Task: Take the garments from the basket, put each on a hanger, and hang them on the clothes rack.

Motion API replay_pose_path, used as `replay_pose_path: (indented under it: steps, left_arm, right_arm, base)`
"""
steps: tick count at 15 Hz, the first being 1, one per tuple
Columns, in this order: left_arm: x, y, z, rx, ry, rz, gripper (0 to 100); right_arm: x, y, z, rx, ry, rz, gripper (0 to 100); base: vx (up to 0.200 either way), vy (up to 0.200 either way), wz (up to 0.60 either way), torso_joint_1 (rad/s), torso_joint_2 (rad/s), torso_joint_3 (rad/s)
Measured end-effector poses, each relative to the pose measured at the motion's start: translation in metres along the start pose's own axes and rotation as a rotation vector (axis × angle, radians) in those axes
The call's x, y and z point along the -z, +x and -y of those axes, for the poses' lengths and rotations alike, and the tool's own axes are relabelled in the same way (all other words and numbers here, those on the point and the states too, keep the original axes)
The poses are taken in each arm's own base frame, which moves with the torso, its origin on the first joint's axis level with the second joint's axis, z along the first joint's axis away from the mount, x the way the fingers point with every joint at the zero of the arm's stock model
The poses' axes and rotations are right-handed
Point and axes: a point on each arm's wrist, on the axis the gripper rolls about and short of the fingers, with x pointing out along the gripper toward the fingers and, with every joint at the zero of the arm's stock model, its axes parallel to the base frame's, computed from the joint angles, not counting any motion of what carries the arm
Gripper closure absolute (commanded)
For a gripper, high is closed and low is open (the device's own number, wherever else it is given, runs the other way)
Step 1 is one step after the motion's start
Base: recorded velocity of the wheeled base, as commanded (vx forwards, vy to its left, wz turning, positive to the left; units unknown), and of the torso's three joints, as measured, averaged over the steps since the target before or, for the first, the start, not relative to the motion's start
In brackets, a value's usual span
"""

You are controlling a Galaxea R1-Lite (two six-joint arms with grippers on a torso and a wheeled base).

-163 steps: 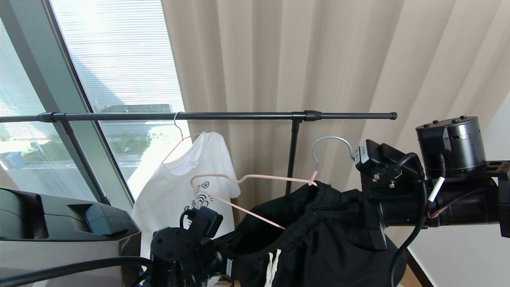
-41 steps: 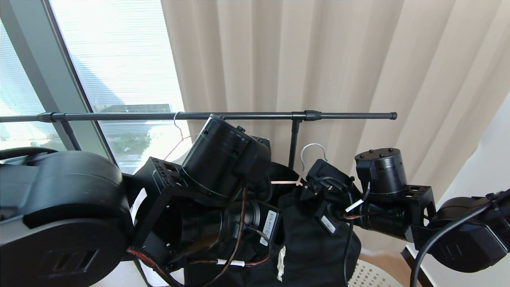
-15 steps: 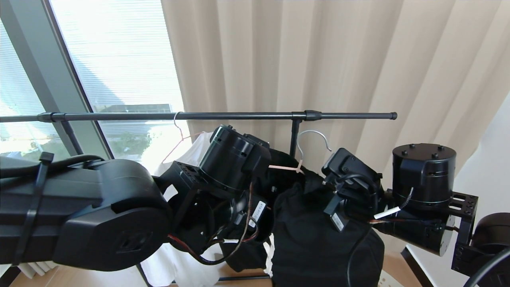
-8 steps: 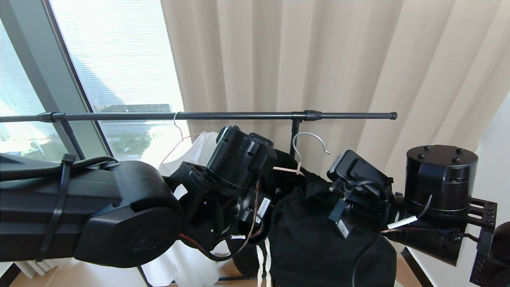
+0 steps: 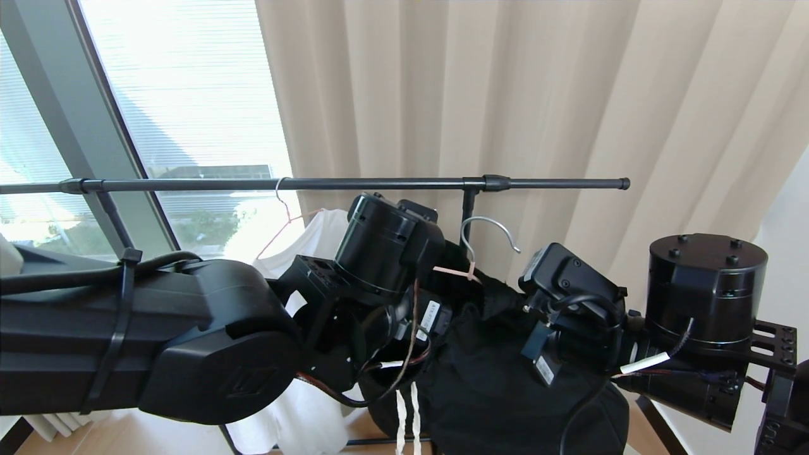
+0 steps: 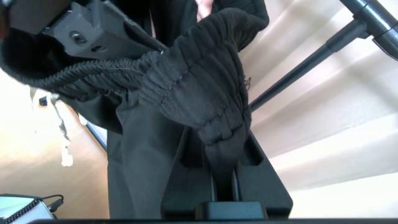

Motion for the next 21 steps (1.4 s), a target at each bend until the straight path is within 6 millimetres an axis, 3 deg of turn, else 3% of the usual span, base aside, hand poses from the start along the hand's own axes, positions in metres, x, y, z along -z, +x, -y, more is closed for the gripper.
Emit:
replay_pose_path:
  steps: [4,15,19,21]
  left_arm:
    - [0.003,-0.002,0.002,0.006,-0.005,-0.003,0]
    - [0.006,-0.049,-0.024,0.004,-0.030,0.048,0]
    - [0.005,-0.062,-0.048,-0.018,-0.069,0.072,0]
    - [0.005,-0.073,-0.064,0.062,-0.084,0.088,0]
  right_arm:
    - [0.000,0.000,0.000,-0.001,0.001,0.002,100]
    - [0.001,0.002,0.001,-0.036,0.005,0.010,100]
    - [0.007,0.001,0.007,-0.130,0.019,0.038,100]
    - [0.013,0.000,0.013,-0.185,0.003,0.056,100]
  base:
    - [0.000,0.000,0.00,0.000,0.00,0.000]
    - [0.000,0.000,0.00,0.000,0.00,0.000]
    - [0.000,0.000,0.00,0.000,0.00,0.000]
    - [0.000,0.000,0.00,0.000,0.00,0.000]
